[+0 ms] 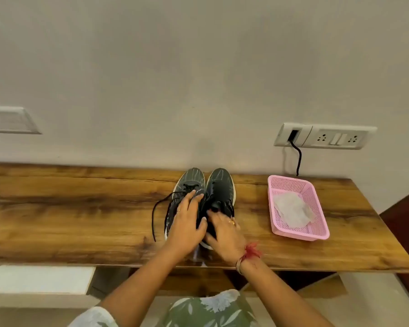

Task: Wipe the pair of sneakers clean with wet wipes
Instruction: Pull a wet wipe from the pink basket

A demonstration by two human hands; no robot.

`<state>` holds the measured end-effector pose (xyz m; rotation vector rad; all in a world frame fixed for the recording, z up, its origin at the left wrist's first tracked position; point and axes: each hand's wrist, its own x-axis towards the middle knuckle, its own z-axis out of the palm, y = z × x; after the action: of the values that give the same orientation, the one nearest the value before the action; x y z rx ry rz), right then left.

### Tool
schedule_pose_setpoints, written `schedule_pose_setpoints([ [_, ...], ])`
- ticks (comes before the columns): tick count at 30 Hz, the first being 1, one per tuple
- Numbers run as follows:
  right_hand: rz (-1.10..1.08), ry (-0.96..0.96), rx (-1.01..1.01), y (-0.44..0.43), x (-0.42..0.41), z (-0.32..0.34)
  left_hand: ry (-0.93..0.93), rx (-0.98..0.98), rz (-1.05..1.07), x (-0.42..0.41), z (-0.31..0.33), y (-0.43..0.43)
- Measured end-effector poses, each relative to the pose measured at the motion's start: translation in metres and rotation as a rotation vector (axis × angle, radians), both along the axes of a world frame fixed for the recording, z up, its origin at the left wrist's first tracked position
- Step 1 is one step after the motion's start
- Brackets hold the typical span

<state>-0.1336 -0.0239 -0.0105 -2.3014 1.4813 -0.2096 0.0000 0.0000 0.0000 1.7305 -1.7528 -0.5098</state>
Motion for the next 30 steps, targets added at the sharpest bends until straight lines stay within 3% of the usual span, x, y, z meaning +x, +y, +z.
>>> schedule_pose_setpoints([
  [4, 0.104, -0.003, 0.001, -0.001, -0.009, -0.010, 0.316, -0.038, 0.185, -0.023, -0.001, -0.001],
  [16, 0.030, -0.075, -0.063, -0.002, -0.004, -0.023, 1.128, 0.188, 0.423, -0.035, 0.005, -0.023],
  [21, 0.008, -0.107, 0.012, -0.008, -0.006, -0.022, 1.377, 0.246, 0.490, -0.018, 0.013, -0.022],
  [30, 0.024, -0.285, 0.075, -0.014, -0.027, 0.009, 1.642, 0.209, 0.539, -0.013, 0.044, -0.018],
])
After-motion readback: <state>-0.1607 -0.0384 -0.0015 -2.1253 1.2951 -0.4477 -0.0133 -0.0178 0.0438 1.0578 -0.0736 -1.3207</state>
